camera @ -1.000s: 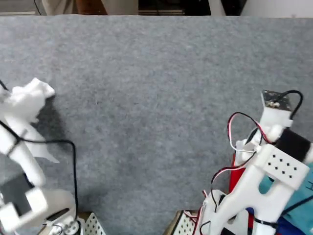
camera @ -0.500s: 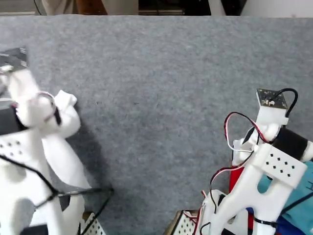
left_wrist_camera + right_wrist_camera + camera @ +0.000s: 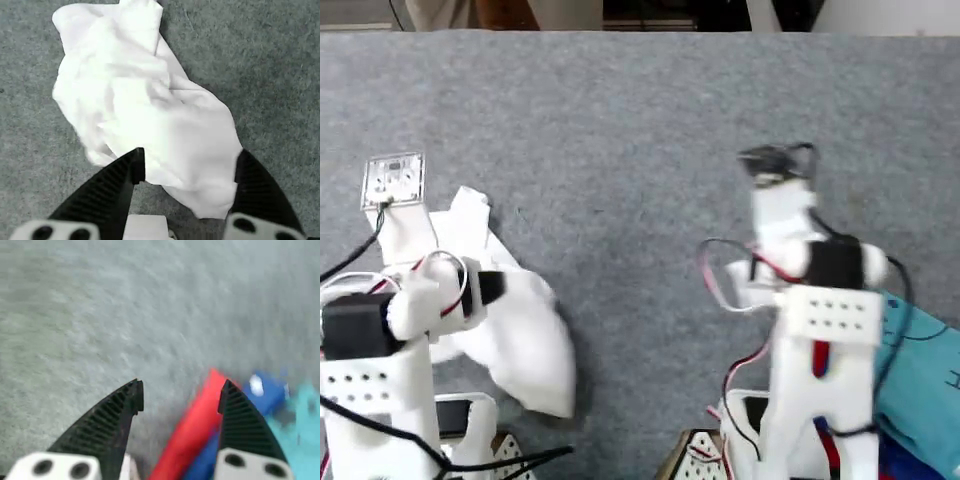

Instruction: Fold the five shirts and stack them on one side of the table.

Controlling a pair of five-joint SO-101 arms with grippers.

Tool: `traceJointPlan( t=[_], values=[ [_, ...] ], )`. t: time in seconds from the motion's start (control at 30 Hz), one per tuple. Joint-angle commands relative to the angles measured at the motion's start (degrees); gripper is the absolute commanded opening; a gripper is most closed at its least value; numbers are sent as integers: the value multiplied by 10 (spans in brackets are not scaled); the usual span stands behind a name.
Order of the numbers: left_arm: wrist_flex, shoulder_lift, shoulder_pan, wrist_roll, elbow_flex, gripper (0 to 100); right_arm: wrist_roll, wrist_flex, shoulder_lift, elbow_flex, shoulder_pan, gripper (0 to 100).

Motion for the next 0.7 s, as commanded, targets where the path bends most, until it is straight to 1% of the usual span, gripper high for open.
traceJointPlan(
  t=[0.0, 0.13, 0.23, 0.27, 0.37, 0.5, 0.6, 0.67],
  values=[
    [9, -20, -77, -4, -11, 329, -12, -46, 48, -6, -124, 253],
    [9, -40, -171, -5, -29, 325, -36, -84, 153, -46, -218, 253],
    [9, -57, -253, -8, -45, 325, -51, -78, 240, -119, -284, 253],
    [9, -63, -286, -19, -46, 325, -56, -71, 270, -146, -305, 253],
    [8, -77, -395, -71, -24, 325, -58, -53, 362, -225, -372, 253],
    [-7, -79, -513, -159, 67, 325, -59, -25, 485, -335, -465, 253],
    [-65, -86, -585, -217, 143, 312, -60, 8, 574, -424, -519, 253],
    [-109, -93, -627, -235, 176, 265, -60, 29, 632, -482, -542, 253]
  ],
)
